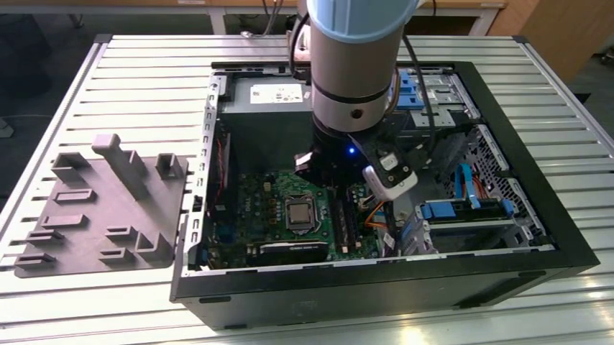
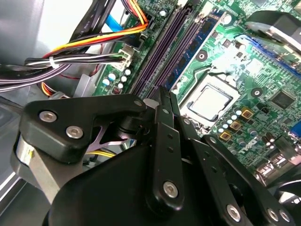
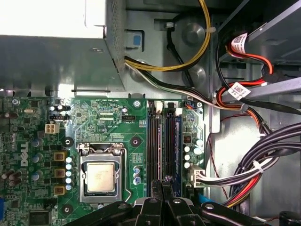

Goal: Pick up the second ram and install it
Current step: 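Insert the second ram into the second slot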

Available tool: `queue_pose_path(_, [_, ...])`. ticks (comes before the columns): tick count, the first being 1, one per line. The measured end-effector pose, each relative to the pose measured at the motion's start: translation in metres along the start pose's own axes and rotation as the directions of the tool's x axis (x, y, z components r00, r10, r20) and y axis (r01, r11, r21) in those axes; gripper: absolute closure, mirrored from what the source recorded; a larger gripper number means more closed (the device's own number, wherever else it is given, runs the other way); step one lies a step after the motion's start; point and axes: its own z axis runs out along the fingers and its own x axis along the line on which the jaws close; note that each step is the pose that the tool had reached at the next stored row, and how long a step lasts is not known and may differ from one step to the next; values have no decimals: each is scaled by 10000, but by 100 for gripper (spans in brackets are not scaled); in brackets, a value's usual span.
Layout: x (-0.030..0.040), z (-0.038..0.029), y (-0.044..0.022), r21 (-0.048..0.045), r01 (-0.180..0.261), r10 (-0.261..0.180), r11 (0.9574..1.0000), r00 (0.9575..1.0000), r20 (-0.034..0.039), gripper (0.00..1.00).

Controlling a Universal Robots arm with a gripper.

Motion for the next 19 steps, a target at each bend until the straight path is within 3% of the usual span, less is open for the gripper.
queue_pose_path(9, [2,29,2,-69,-5,5,10000,10000,-1,88])
queue_pose_path(12, [3,29,2,-147,-12,12,9999,10000,0,88])
queue_pose_path(19, [1,42,11,-171,-7,7,9999,10000,-2,88])
